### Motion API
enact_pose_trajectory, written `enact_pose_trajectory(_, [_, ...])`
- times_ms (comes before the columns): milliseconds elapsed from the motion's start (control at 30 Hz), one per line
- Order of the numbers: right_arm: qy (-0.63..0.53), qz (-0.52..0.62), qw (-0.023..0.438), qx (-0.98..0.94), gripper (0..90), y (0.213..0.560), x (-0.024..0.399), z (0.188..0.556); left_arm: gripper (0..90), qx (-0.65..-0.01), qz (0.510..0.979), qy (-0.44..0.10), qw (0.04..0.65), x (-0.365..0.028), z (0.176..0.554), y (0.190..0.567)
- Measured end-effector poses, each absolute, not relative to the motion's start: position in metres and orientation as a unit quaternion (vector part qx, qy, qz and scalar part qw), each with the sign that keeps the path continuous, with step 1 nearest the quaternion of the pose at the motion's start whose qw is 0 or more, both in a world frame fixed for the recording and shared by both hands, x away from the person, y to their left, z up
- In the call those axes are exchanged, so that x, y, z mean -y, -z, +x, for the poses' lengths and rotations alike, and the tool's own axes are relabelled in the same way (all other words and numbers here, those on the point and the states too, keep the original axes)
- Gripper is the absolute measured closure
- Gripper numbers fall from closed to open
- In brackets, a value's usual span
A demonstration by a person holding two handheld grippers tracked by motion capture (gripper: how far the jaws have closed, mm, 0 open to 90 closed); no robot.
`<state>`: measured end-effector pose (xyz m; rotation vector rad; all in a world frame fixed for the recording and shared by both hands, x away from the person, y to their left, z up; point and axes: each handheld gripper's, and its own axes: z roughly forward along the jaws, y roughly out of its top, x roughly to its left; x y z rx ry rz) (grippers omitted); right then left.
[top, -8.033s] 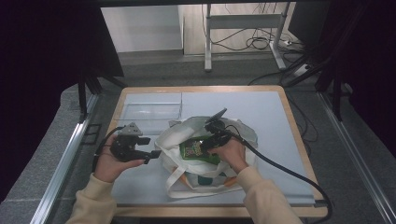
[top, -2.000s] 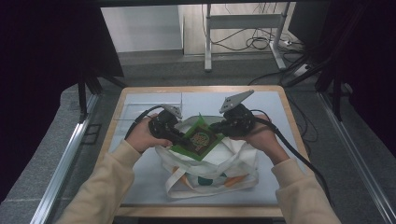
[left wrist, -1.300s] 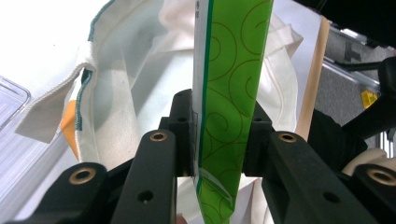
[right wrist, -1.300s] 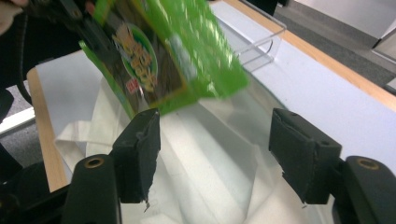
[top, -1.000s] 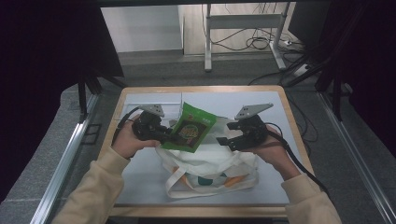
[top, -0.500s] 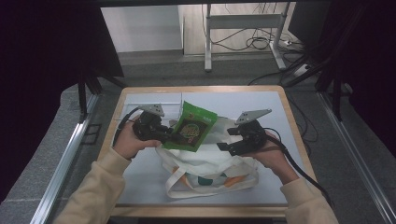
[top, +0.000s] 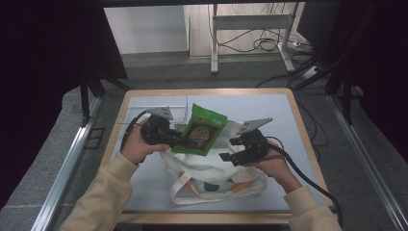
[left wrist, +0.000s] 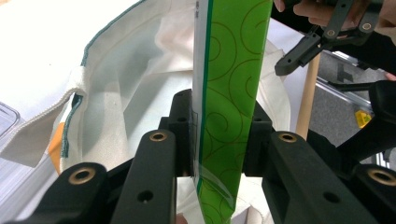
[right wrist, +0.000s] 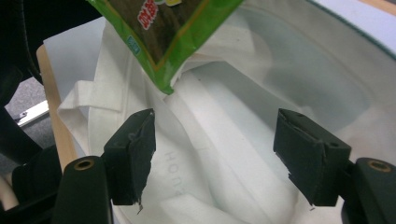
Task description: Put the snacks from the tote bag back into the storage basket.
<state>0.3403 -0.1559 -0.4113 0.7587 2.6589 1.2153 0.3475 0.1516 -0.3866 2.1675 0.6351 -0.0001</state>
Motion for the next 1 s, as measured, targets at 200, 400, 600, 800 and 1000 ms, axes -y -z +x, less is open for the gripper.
enact_pose_trajectory(200, [-0.405,0.244,0.054,-0.879,29.6,0.417,0.151,0.339,71.9,-0.257,0.866,0.001,0.430,-0.150,0.348,0.388])
enact_pose_trajectory(400, [-0.411,0.241,0.046,-0.878,30.0,0.421,0.147,0.339,71.9,-0.254,0.863,0.007,0.436,-0.148,0.349,0.391])
enact_pose_trajectory(600, [-0.428,0.237,0.039,-0.871,32.4,0.422,0.144,0.340,71.9,-0.249,0.863,0.013,0.440,-0.143,0.349,0.393])
enact_pose_trajectory(800, [-0.433,0.231,0.030,-0.871,34.1,0.426,0.139,0.342,71.9,-0.243,0.863,0.015,0.443,-0.139,0.349,0.394])
enact_pose_trajectory(1000, [-0.440,0.225,0.022,-0.869,35.6,0.428,0.131,0.344,71.9,-0.237,0.859,0.023,0.453,-0.137,0.348,0.394])
